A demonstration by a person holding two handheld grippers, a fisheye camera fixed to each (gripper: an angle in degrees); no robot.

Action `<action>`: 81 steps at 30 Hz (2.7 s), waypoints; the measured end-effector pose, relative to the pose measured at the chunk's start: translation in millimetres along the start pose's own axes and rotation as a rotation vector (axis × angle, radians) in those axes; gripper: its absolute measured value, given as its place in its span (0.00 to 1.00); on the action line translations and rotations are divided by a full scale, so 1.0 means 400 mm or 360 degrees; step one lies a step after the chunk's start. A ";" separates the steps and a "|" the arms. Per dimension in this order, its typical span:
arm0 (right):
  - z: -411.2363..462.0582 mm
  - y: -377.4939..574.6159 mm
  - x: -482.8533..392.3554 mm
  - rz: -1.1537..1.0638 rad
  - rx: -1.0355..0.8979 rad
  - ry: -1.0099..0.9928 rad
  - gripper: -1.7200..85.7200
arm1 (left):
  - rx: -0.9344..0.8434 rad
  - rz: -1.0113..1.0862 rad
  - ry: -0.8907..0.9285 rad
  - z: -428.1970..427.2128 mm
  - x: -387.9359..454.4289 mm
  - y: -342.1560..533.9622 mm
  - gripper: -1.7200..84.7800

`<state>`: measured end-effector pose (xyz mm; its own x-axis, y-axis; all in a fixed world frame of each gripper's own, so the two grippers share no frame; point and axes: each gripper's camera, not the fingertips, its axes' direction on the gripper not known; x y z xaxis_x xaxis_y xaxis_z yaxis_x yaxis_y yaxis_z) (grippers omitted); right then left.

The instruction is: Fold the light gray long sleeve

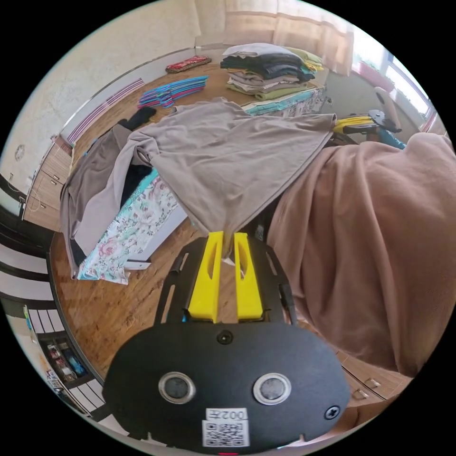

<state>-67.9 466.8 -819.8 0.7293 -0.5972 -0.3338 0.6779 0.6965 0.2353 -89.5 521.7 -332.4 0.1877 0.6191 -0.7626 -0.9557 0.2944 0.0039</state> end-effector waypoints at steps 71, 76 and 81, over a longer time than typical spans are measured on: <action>-0.087 0.263 0.005 -0.0278 -0.0331 -0.0324 0.12 | 0.0063 -0.0113 0.0050 -0.041 -0.146 0.203 0.01; -0.061 0.285 -0.035 -0.0288 -0.0316 -0.0276 0.13 | 0.0093 -0.0213 -0.0039 -0.045 -0.161 0.210 0.01; -0.023 0.324 -0.044 -0.0218 -0.0282 -0.0254 0.09 | 0.0056 -0.0210 0.0007 -0.018 -0.156 0.209 0.01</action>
<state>6.2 571.3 -791.9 0.6466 -0.7361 -0.2003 0.7549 0.6551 0.0295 -182.6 502.4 -289.2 0.3099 0.5702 -0.7608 -0.9143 0.3982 -0.0740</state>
